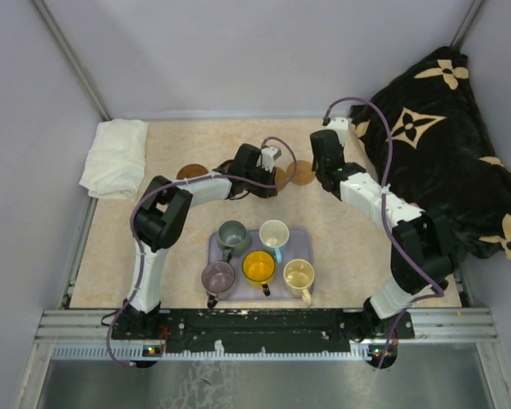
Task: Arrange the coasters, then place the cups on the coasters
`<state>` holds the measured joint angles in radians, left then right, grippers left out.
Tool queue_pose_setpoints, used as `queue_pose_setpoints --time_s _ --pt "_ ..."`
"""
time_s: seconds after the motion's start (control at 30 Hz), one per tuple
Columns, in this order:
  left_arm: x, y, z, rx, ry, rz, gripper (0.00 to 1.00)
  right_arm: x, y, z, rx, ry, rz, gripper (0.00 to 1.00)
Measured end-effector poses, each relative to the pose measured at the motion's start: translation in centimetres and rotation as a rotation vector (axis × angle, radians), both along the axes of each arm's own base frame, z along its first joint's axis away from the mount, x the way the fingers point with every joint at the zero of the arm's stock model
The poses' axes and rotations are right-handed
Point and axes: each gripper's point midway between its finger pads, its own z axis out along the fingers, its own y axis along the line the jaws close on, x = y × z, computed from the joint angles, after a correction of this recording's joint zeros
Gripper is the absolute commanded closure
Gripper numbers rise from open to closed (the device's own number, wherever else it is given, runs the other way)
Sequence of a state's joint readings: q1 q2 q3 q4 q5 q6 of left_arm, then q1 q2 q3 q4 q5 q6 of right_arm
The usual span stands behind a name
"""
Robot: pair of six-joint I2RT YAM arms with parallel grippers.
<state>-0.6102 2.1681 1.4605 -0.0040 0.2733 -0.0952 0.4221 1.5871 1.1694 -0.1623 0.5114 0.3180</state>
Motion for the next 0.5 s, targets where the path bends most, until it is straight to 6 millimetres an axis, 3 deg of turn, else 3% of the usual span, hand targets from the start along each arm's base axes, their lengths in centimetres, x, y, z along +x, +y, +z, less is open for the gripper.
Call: queue_pose_setpoints --time_s 0.5 --pt "0.86 0.06 0.01 0.001 -0.010 0.017 0.80 0.03 -0.04 -0.07 0.001 -0.002 -0.001 1.00"
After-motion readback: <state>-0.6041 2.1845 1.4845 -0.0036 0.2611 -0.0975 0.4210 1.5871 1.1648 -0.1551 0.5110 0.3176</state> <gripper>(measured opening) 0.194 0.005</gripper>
